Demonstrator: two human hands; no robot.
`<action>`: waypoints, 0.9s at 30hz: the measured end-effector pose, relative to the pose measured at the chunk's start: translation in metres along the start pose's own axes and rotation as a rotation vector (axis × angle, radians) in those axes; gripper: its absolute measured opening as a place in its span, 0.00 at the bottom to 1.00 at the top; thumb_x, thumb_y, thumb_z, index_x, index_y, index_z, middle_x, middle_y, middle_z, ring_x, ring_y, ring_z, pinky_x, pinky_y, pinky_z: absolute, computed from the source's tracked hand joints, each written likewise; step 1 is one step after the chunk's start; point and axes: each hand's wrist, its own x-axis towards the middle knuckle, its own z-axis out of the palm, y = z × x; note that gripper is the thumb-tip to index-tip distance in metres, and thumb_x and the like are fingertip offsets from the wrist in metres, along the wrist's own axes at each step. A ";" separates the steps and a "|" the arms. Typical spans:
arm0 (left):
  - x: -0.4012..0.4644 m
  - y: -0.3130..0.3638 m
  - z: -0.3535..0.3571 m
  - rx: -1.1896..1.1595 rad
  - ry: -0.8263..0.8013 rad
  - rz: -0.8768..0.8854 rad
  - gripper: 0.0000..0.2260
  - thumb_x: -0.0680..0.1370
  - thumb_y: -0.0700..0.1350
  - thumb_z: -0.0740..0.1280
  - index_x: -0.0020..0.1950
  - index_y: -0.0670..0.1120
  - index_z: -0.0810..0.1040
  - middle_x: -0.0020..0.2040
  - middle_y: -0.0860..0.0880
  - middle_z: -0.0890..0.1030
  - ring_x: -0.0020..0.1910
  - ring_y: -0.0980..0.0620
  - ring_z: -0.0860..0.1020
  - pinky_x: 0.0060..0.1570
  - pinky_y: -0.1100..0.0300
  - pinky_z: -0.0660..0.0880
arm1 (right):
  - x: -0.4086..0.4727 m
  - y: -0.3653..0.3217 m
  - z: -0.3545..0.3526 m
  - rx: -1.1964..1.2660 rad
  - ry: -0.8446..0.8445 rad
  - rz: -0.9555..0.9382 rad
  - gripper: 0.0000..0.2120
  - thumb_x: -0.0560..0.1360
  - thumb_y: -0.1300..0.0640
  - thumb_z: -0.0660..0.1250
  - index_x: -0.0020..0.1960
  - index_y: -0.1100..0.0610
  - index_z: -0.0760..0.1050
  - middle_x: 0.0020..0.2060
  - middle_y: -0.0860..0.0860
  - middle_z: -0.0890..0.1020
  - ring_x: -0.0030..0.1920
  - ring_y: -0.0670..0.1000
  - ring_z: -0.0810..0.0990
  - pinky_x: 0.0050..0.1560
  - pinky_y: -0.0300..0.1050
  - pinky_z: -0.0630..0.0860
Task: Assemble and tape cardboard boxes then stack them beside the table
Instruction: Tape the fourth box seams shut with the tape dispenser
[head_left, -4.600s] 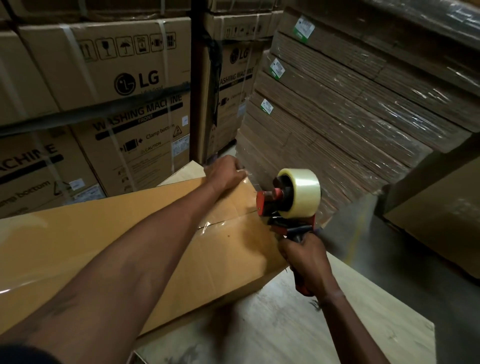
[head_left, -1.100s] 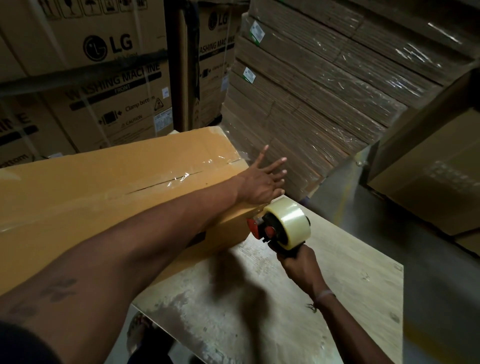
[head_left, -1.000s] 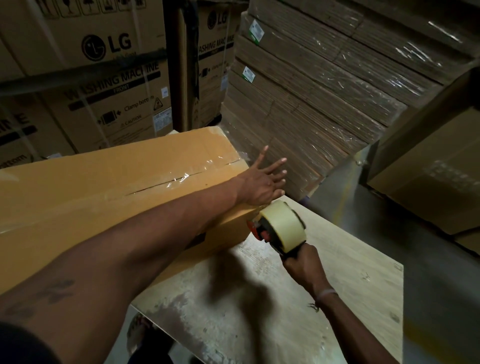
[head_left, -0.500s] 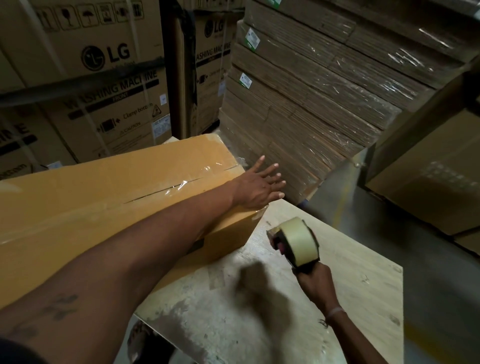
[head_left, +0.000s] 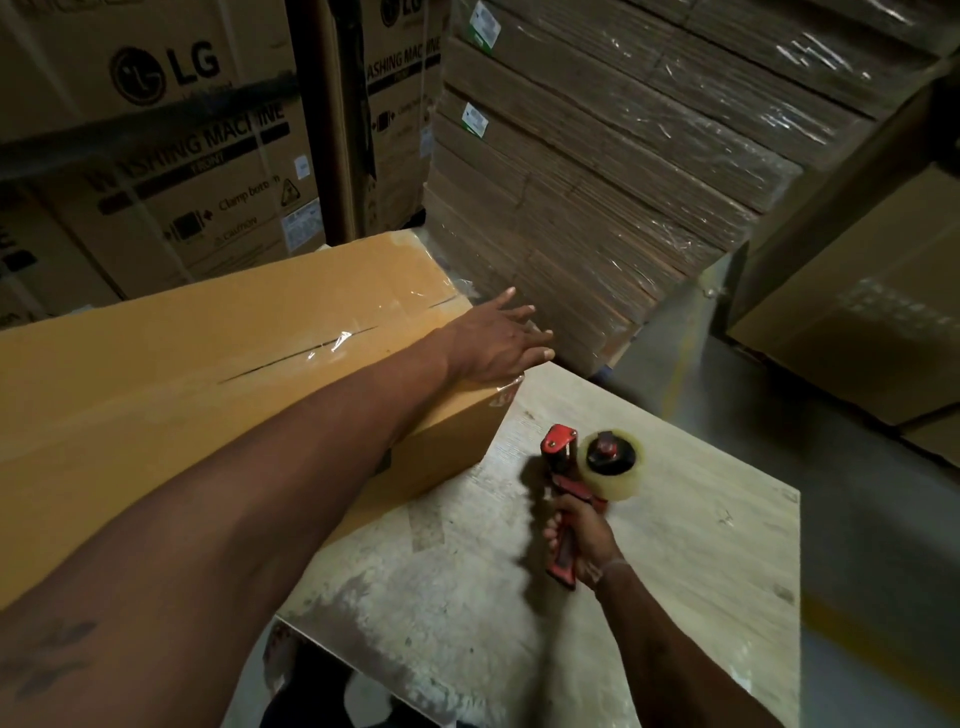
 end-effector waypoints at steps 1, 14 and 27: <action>0.000 0.001 -0.001 -0.016 -0.001 -0.009 0.25 0.88 0.59 0.43 0.82 0.52 0.62 0.83 0.51 0.61 0.84 0.46 0.50 0.76 0.46 0.31 | 0.004 0.000 -0.003 0.021 -0.012 0.024 0.12 0.81 0.60 0.64 0.39 0.60 0.75 0.27 0.54 0.75 0.24 0.51 0.76 0.24 0.40 0.71; -0.005 0.000 -0.011 -0.301 0.004 -0.122 0.31 0.87 0.63 0.45 0.85 0.51 0.42 0.84 0.46 0.58 0.84 0.45 0.48 0.80 0.50 0.40 | -0.043 -0.046 0.003 -0.937 0.258 0.067 0.25 0.74 0.40 0.76 0.63 0.54 0.79 0.50 0.56 0.82 0.46 0.56 0.80 0.36 0.44 0.75; -0.042 -0.148 -0.032 -0.489 0.329 -0.424 0.22 0.84 0.56 0.62 0.77 0.51 0.72 0.70 0.45 0.79 0.66 0.45 0.78 0.65 0.48 0.74 | -0.110 -0.110 0.191 -1.022 0.316 -1.069 0.27 0.82 0.47 0.62 0.76 0.61 0.71 0.73 0.58 0.75 0.73 0.58 0.72 0.76 0.54 0.67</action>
